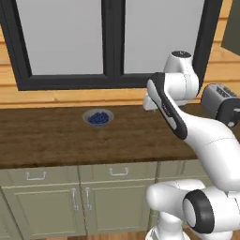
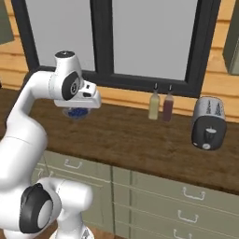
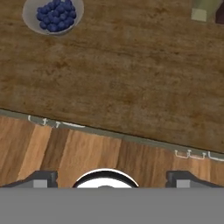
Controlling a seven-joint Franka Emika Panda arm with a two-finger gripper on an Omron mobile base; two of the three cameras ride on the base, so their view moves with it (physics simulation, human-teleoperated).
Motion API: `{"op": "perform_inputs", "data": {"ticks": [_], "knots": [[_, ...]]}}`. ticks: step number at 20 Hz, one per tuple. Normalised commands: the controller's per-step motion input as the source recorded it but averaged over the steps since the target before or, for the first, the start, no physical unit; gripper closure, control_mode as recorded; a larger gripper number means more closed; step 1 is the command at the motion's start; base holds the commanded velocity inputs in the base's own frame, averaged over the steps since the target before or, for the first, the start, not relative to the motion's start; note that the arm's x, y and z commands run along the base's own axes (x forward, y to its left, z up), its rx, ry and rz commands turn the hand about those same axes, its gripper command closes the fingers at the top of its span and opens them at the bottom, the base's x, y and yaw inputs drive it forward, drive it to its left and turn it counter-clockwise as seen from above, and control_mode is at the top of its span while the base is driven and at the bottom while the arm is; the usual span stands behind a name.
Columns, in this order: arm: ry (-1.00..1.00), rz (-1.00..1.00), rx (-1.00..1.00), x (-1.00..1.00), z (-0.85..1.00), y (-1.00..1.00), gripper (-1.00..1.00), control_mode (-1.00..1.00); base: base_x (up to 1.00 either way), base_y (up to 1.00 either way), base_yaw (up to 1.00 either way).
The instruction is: Take a straw from the drawer in front and place it inside the glass cup on the dining counter.
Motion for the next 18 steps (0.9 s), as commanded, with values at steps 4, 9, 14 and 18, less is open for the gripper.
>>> {"op": "perform_inputs", "data": {"ticks": [4, 9, 14, 18], "knots": [[0.0, 0.0, 0.0, 0.0, 0.0, 0.0, -1.0, 1.0, 0.0, -0.84, 0.55], [0.0, 0.0, 0.0, 0.0, 0.0, 0.0, -1.0, 1.0, 0.0, -0.7, 0.63], [0.0, 0.0, 0.0, 0.0, 0.0, 0.0, -1.0, 1.0, 0.0, -0.64, 0.67], [0.0, 0.0, 0.0, 0.0, 0.0, 0.0, -1.0, 1.0, 0.0, -0.74, 0.59]]}}
